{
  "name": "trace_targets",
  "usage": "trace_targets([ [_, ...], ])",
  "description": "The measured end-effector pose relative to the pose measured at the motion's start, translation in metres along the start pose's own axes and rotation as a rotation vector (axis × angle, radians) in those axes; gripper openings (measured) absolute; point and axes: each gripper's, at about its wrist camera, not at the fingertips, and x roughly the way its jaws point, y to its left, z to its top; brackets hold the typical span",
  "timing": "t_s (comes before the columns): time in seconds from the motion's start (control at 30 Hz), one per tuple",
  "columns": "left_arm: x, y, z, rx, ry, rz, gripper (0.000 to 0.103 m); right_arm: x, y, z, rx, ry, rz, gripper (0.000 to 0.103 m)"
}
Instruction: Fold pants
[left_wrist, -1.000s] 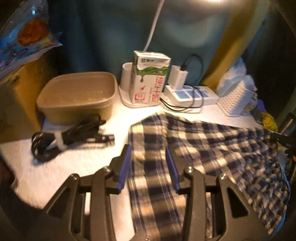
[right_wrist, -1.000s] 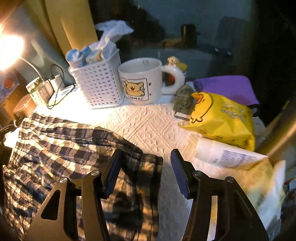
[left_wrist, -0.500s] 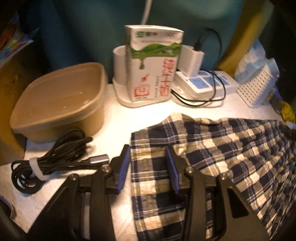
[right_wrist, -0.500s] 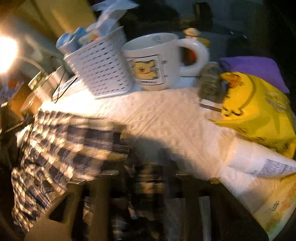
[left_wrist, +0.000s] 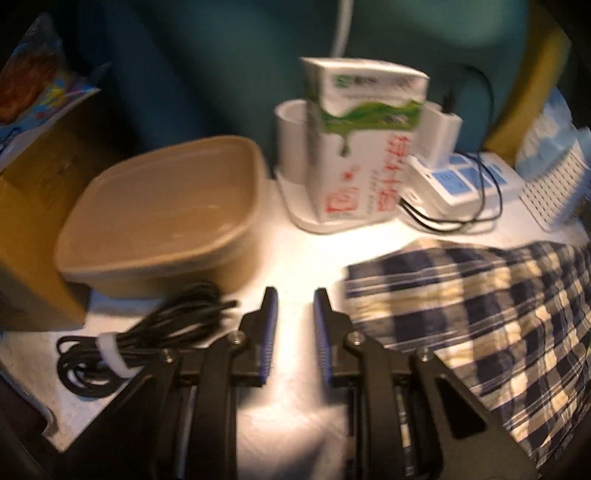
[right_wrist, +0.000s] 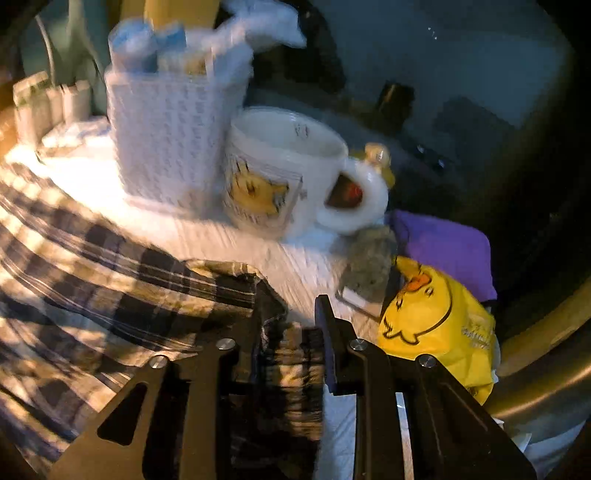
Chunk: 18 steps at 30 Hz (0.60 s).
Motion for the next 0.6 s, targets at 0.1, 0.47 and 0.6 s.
trace_targets([
  [0.1,-0.007,0.001,-0.001,-0.005,-0.001,-0.051,0.021,0.003,-0.004,-0.004,0.011,0.024,-0.028,0.039],
  [0.47,-0.023,-0.021,-0.008,0.04,0.002,-0.144,0.03,-0.043,-0.02,-0.007,0.058,-0.039,0.064,0.061],
  [0.6,-0.053,-0.027,-0.017,0.057,-0.038,-0.168,0.038,-0.067,-0.013,-0.013,0.065,-0.061,0.116,0.062],
])
